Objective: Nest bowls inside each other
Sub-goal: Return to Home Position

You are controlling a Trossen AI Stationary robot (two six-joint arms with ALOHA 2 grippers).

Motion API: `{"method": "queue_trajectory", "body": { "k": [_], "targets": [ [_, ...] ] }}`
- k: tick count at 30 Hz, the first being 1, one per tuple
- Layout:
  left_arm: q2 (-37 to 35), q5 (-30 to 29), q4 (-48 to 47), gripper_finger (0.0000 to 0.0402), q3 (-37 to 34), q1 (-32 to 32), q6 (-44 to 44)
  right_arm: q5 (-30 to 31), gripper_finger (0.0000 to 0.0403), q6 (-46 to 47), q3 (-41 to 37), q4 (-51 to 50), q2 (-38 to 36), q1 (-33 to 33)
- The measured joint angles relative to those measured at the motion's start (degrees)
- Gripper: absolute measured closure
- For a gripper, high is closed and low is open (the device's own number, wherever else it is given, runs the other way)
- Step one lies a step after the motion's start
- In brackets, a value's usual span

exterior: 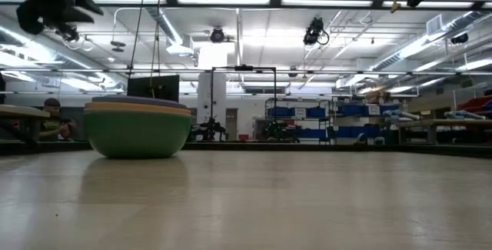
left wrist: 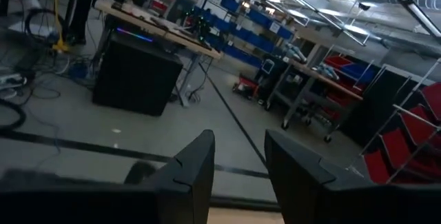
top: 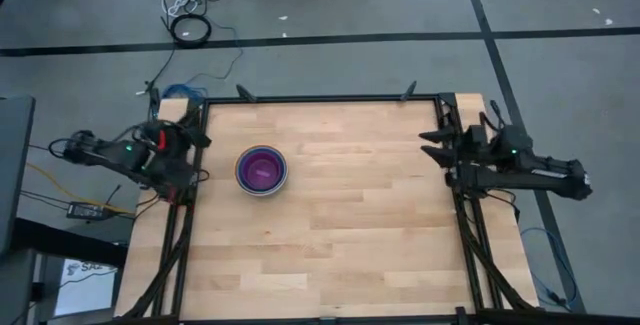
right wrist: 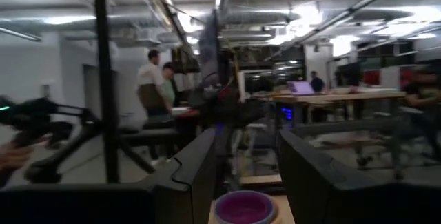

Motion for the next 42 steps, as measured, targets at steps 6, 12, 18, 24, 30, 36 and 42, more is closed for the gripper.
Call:
{"method": "queue_trajectory", "body": {
  "k": [6,12,18,24,30,36,42],
  "targets": [
    [-2.4,-0.1,-7.8,0.0264,6.5,0.0,0.3,-2.5,0.0259,2.2,0.0,-9.8,-8.0,-0.3],
    [-4.7,0.1,-10.2,0.0264,6.6,0.0,0.0,-2.8,0.0259,3.4,0.0,-13.6,-9.8,-0.3],
    [-4.8,0.2,-18.2,0.0264,6.6,0.1,-8.8,-2.6,0.0259,3.3,0.0,-14.0,-9.5,-0.3],
    [-4.8,2.3,-23.0,0.0264,3.2,0.1,-15.7,-2.5,0.0259,3.3,-0.2,-13.8,-9.5,-0.3],
    [-4.8,4.3,-21.0,0.0264,-5.0,0.1,-22.0,-2.1,0.0259,4.8,-3.7,-11.1,-9.5,-0.3],
    [-4.8,1.9,-20.7,0.0264,-11.3,0.1,-32.4,0.0,0.0259,7.0,-8.6,-7.8,-9.4,-0.3],
    [-4.8,0.3,-21.5,0.0264,-14.1,0.1,-37.9,0.1,0.0259,8.1,-11.3,-5.0,-9.4,-0.3]
  ]
}}
